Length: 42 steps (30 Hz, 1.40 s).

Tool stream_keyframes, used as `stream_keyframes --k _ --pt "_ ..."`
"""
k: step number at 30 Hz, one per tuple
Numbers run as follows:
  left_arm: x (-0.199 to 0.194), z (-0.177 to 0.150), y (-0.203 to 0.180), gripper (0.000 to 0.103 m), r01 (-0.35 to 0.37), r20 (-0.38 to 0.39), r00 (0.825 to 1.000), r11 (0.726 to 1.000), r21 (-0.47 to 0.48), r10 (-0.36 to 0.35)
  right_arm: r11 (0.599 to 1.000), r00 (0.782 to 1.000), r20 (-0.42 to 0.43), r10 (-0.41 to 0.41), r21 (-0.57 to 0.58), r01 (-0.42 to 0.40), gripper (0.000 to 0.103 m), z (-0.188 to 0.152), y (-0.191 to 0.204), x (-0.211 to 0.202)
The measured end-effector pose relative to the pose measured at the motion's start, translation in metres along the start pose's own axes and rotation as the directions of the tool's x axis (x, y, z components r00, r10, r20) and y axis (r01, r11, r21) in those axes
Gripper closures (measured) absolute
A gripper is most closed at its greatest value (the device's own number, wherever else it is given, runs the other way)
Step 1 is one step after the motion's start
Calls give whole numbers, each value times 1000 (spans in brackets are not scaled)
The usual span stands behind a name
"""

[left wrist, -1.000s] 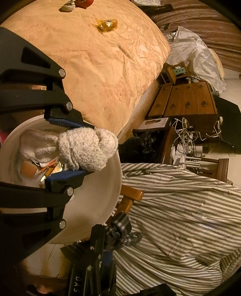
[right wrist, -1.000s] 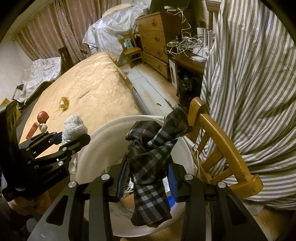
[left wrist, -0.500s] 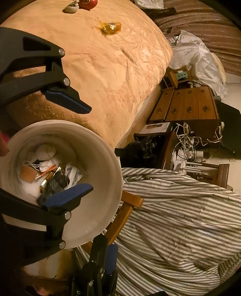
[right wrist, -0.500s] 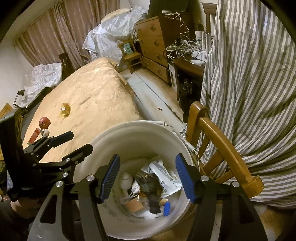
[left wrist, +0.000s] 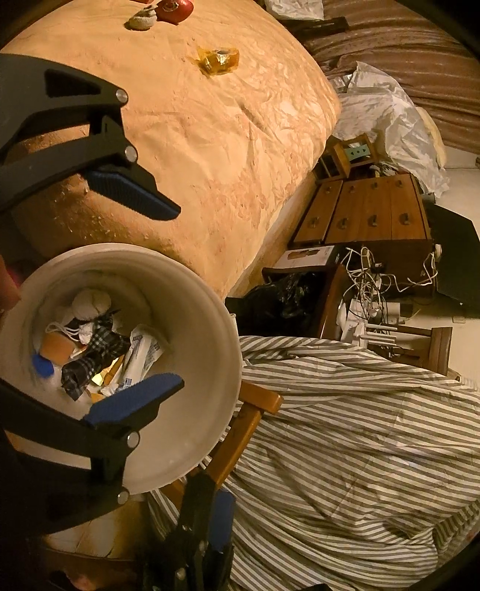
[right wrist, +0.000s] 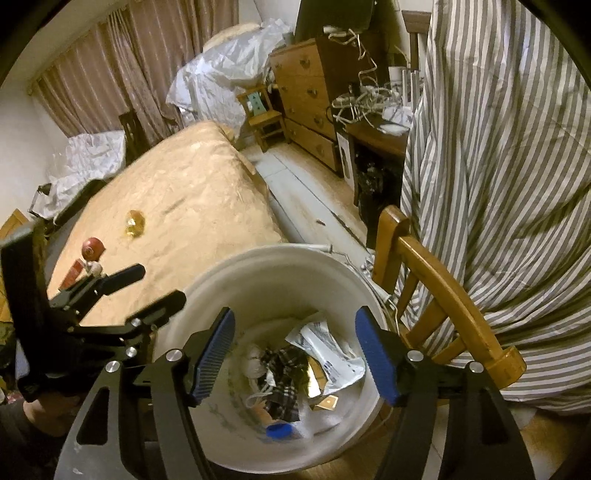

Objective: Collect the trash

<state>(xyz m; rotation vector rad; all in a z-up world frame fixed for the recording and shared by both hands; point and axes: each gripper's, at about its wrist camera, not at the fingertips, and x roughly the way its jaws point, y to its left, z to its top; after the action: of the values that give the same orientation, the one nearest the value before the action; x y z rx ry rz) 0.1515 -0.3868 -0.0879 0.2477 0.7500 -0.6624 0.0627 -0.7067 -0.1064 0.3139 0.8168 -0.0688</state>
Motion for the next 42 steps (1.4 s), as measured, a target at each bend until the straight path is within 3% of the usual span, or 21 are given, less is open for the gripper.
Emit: stream_keyframes --k 6,8,16,19,25,30,34,42 --pt "-43 -10 9 6 26 94 995 1000 13 -27 998 989 145 -8 -58 17 24 -16 31 -57" --pt "-63 -15 15 6 34 138 990 999 8 -34 997 978 208 -15 -72 30 17 -31 44 -82" --pt "-140 -52 35 6 51 247 968 998 -31 -42 988 921 381 -79 -94 123 8 -115 93 -160" --pt "-162 -67 34 6 67 267 962 997 -35 -55 984 902 417 -108 -86 157 6 -147 105 -180" --pt "-194 -93 15 5 7 323 946 1000 15 -12 977 871 468 -150 -63 202 5 -193 117 -210" --pt "-202 -106 7 6 18 300 954 999 28 -26 984 874 466 -136 -37 173 5 -206 118 -221" --pt "-209 -114 3 6 24 302 953 999 38 -35 985 885 447 -130 -45 167 5 -206 118 -218" --pt "-222 -111 4 6 21 325 945 999 47 -35 984 884 444 -142 -36 177 5 -198 113 -219"
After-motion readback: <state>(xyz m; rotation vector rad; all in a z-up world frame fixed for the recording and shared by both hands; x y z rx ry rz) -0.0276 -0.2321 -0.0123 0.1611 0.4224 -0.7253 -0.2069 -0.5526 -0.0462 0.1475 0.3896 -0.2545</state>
